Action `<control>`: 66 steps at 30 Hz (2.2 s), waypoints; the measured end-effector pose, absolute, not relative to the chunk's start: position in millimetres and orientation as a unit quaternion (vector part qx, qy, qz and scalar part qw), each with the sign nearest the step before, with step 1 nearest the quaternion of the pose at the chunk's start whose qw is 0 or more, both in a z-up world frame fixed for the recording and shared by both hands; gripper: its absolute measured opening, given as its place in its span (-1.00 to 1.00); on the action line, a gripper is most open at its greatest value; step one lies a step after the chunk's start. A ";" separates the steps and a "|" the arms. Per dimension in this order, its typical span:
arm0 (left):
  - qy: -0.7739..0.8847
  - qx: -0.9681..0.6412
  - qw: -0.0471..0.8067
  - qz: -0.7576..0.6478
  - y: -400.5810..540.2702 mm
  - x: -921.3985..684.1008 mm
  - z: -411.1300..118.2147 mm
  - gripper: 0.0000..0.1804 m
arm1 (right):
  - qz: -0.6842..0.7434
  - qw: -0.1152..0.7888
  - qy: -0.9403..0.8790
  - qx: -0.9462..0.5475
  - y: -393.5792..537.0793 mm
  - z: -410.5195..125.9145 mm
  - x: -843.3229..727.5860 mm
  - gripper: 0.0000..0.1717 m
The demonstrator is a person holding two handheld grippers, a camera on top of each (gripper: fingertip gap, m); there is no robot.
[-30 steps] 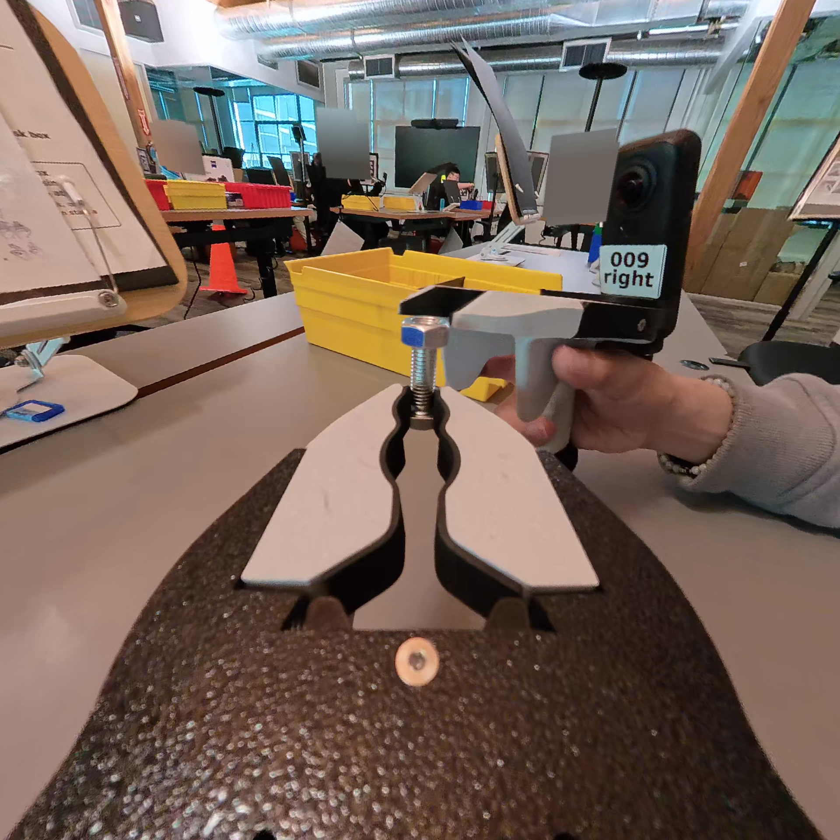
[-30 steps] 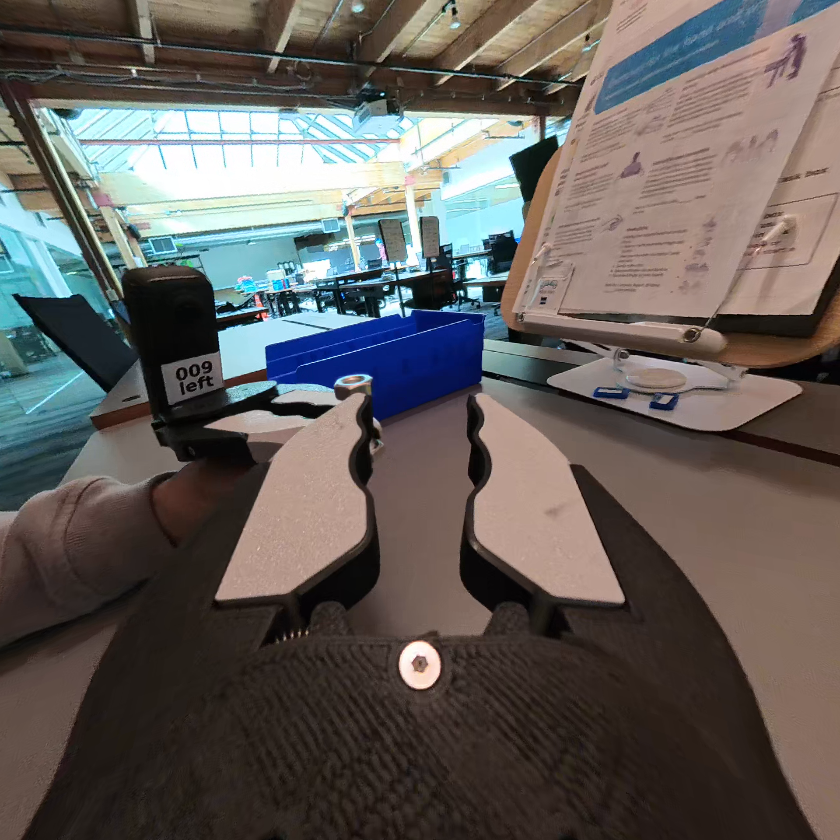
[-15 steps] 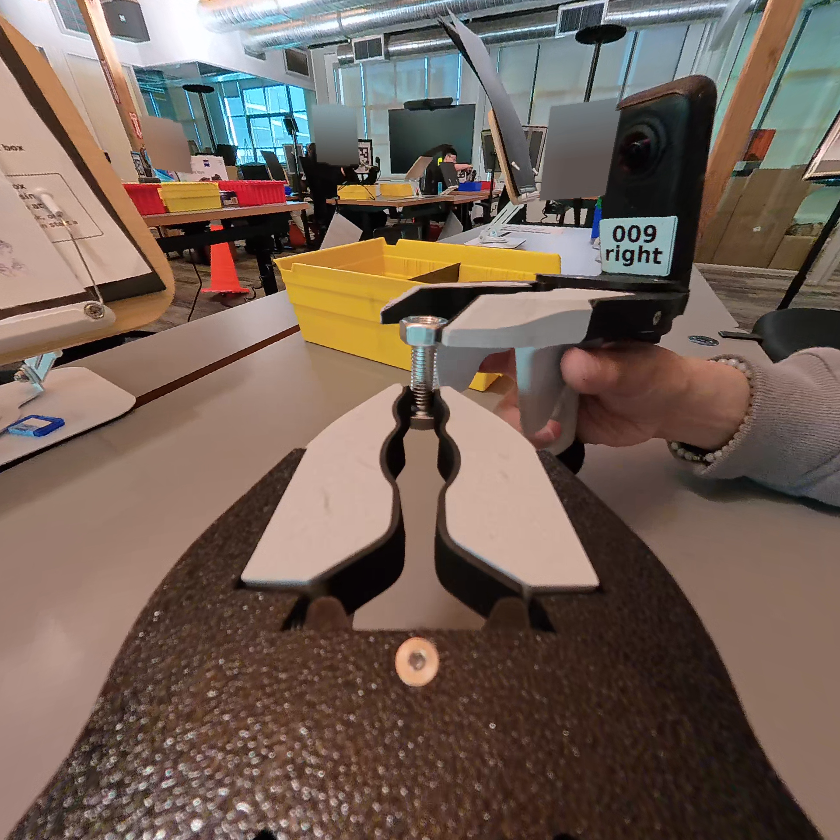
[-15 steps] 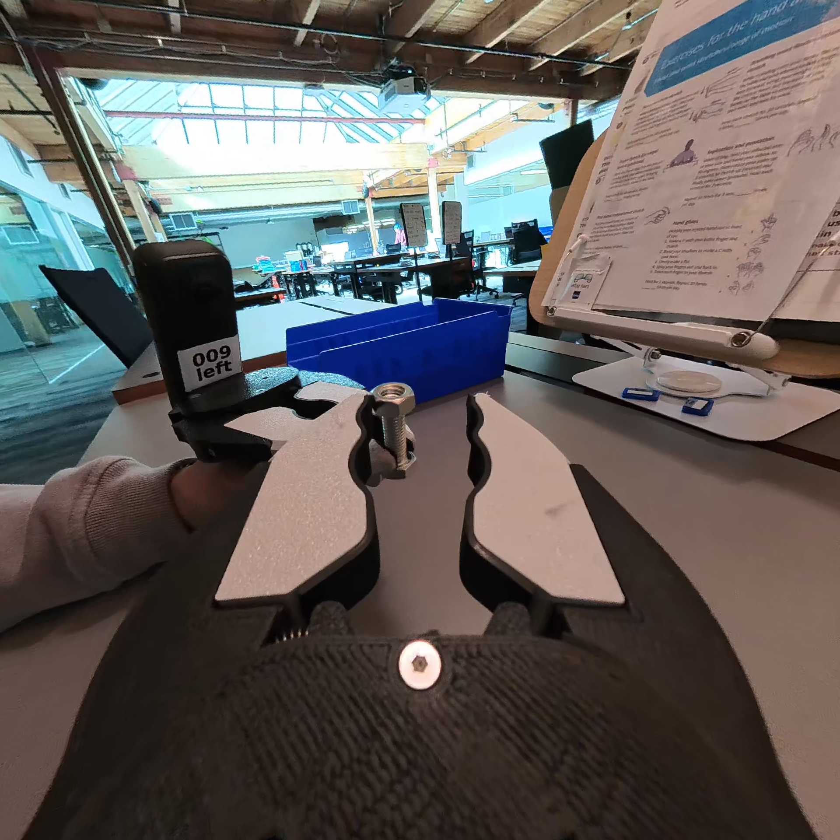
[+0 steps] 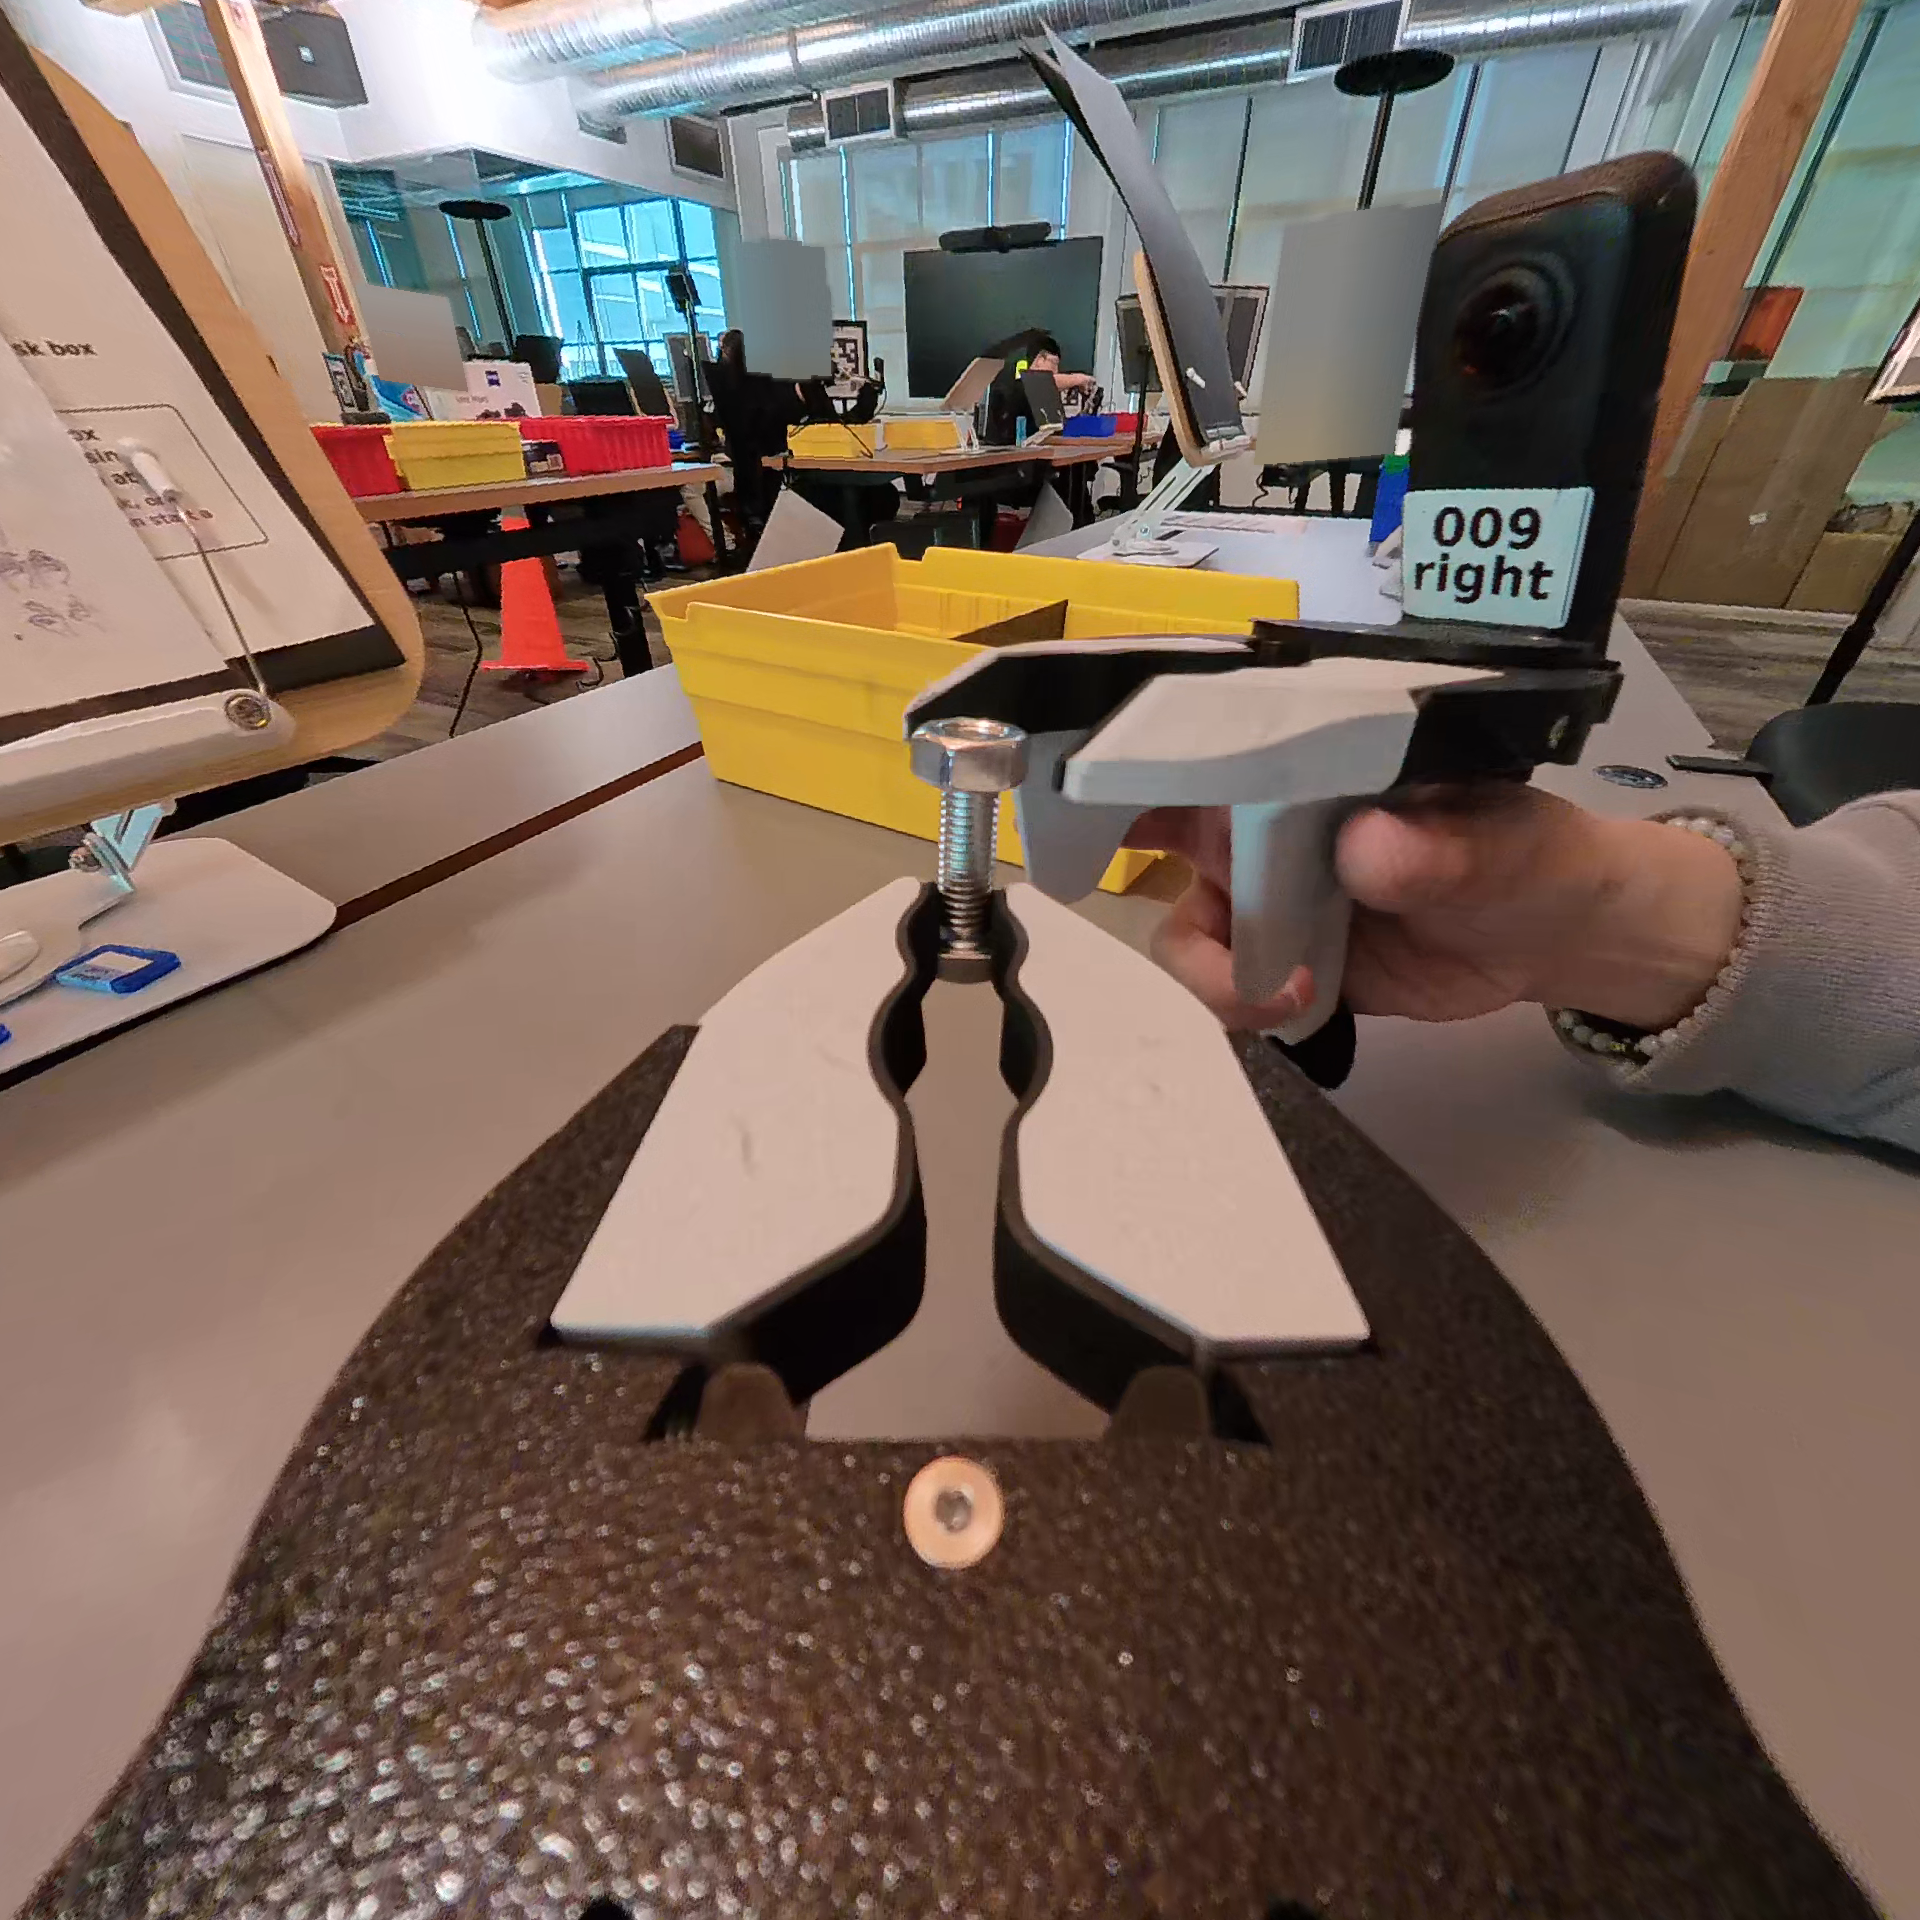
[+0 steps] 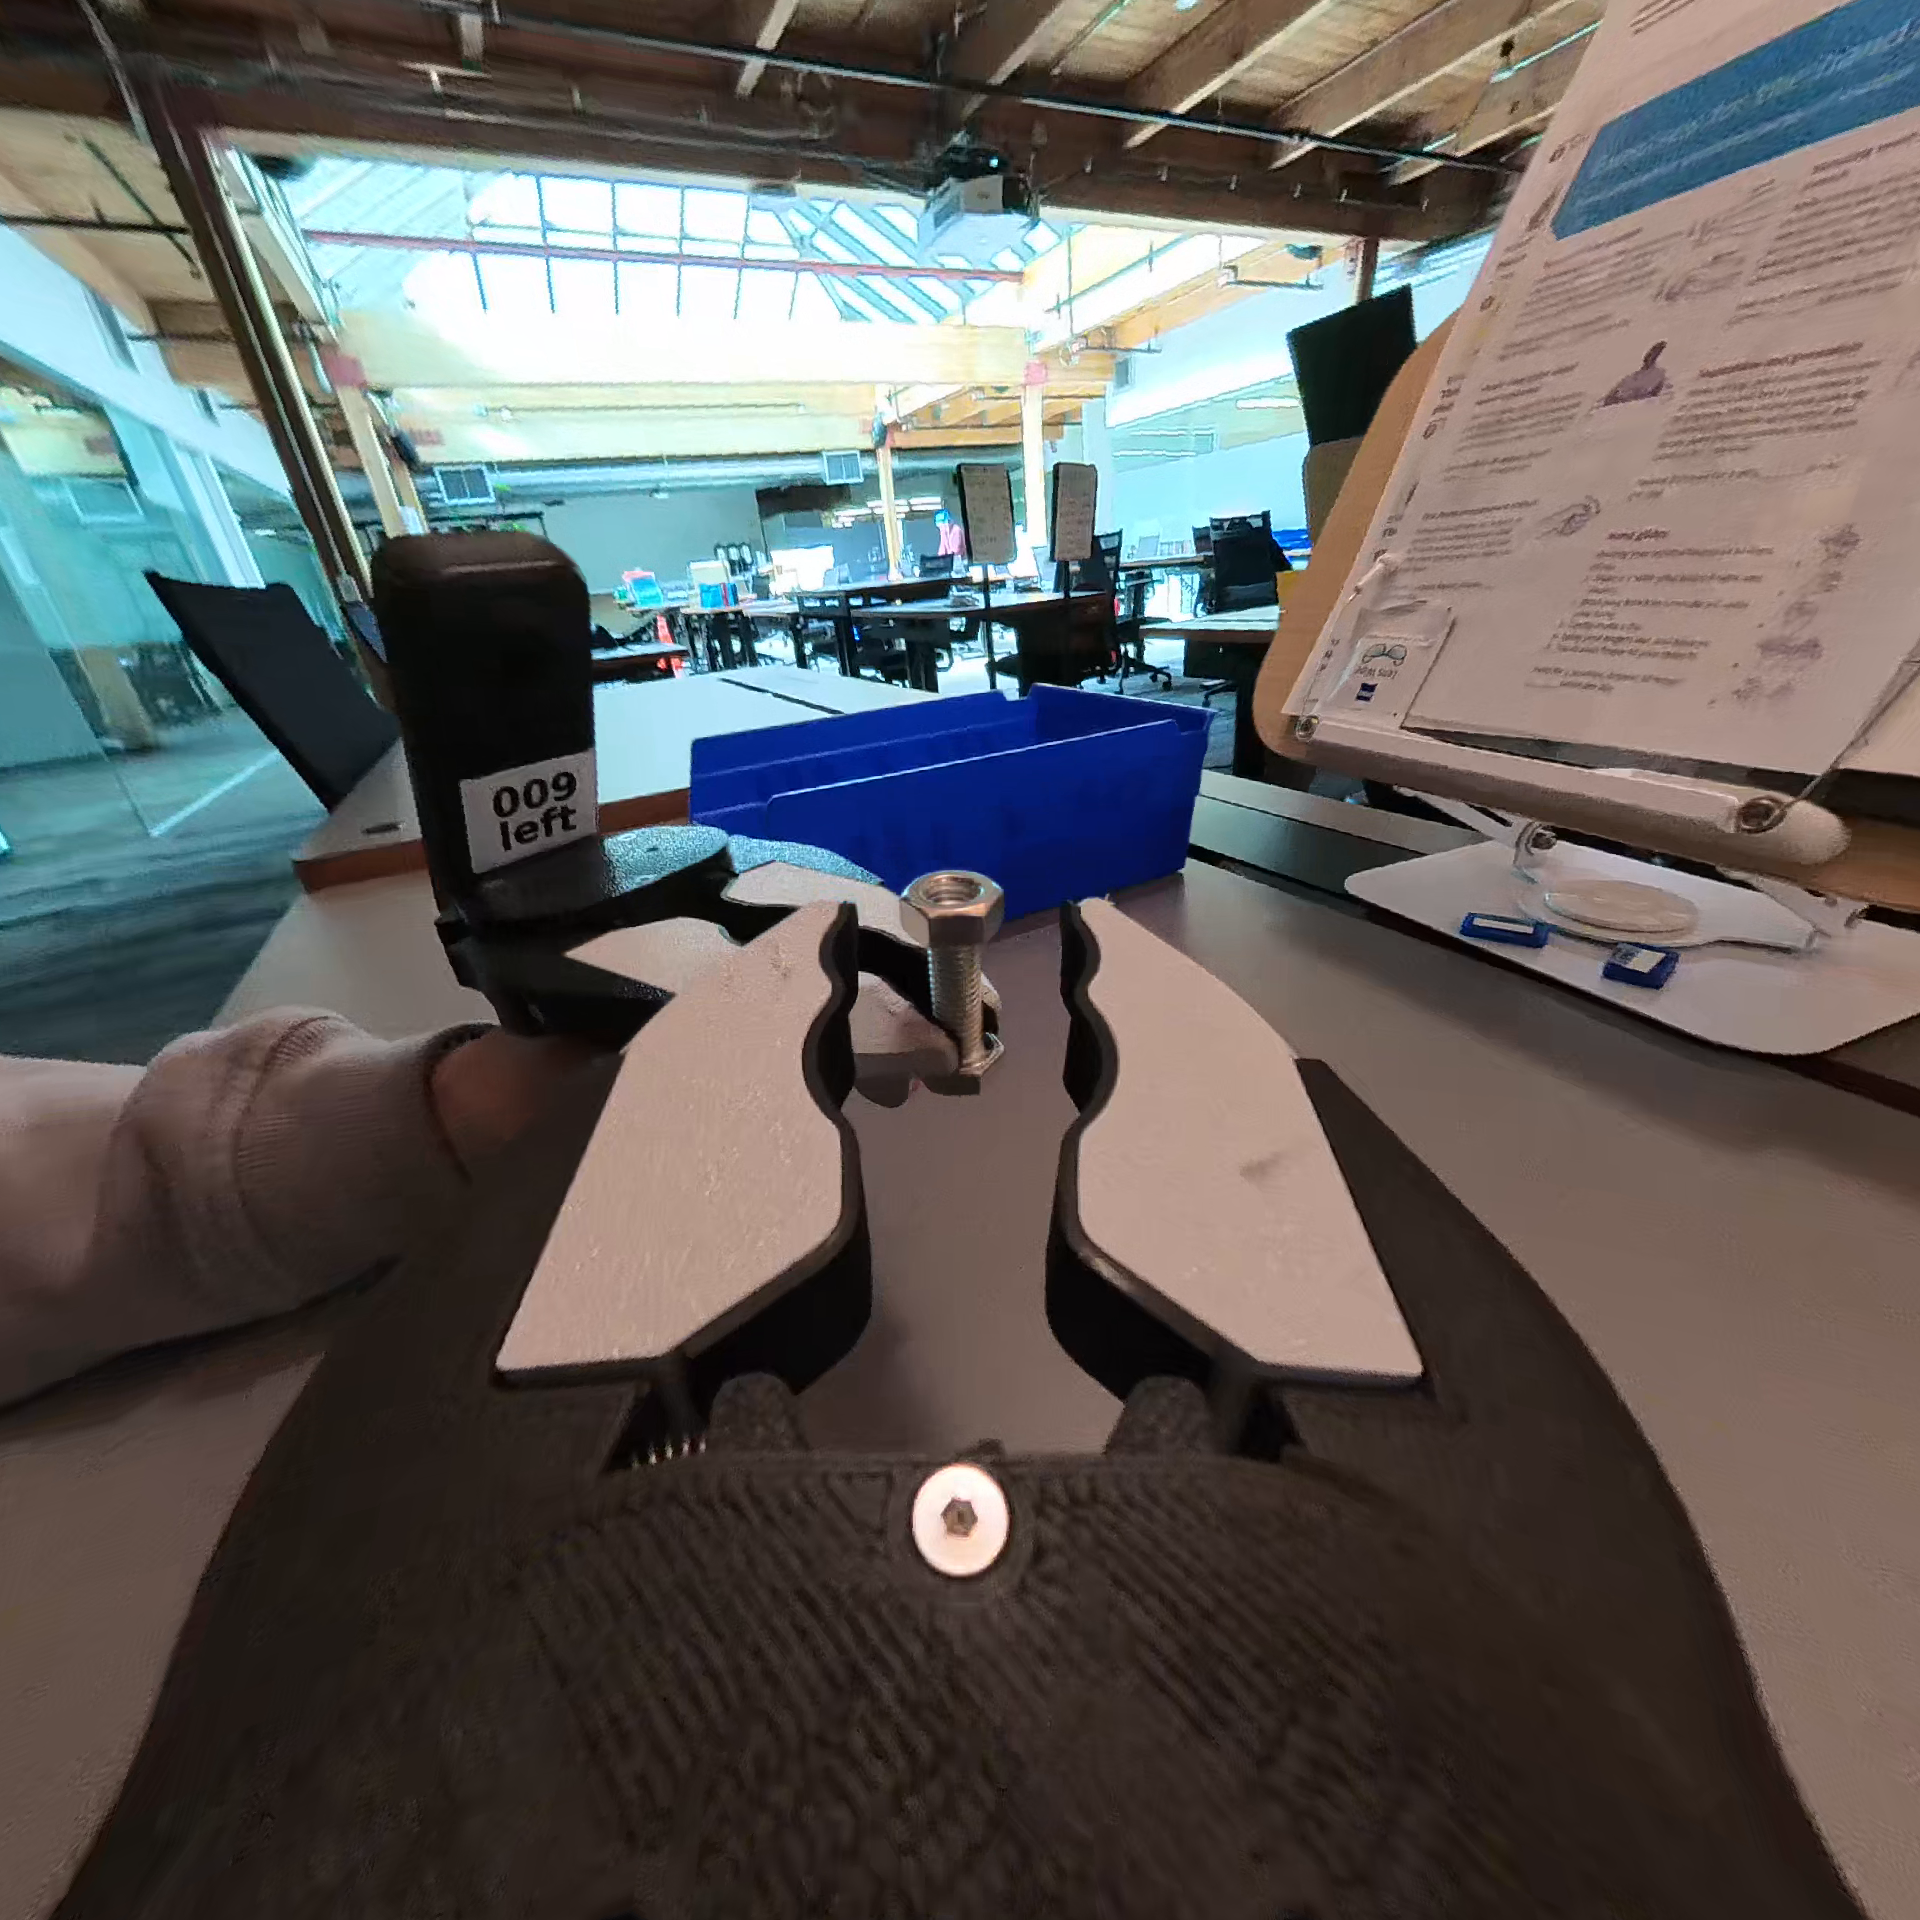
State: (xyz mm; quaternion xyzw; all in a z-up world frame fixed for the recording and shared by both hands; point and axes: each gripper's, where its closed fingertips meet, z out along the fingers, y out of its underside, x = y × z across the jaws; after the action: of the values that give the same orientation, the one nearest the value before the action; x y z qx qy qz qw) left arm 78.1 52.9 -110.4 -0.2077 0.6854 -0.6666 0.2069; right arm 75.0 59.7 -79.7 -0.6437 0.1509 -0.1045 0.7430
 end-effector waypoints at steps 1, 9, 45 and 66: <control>0.686 -0.207 0.207 -0.666 52.3 77.9 -110.9 -0.91 | -0.108 0.740 0.152 -0.646 60.6 -80.8 75.2 -0.59; 0.688 -0.208 0.211 -0.663 52.2 78.6 -111.4 -0.91 | -0.112 0.748 0.162 -0.634 57.7 -78.8 77.5 -0.72; 0.688 -0.157 0.144 -0.693 49.1 61.9 -107.5 -0.91 | -0.064 0.756 0.099 -0.644 57.1 -69.9 60.0 -0.56; 0.691 -0.175 0.186 -0.676 50.3 70.7 -111.0 -0.91 | -0.112 0.729 0.111 -0.666 62.4 -82.0 67.1 -0.79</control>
State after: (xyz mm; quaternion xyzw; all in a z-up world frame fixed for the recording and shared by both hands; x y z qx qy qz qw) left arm 70.7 50.3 -111.0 -0.1749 0.6911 -0.6762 0.1858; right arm 67.1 62.4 -82.0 -0.6656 0.1113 -0.1122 0.7294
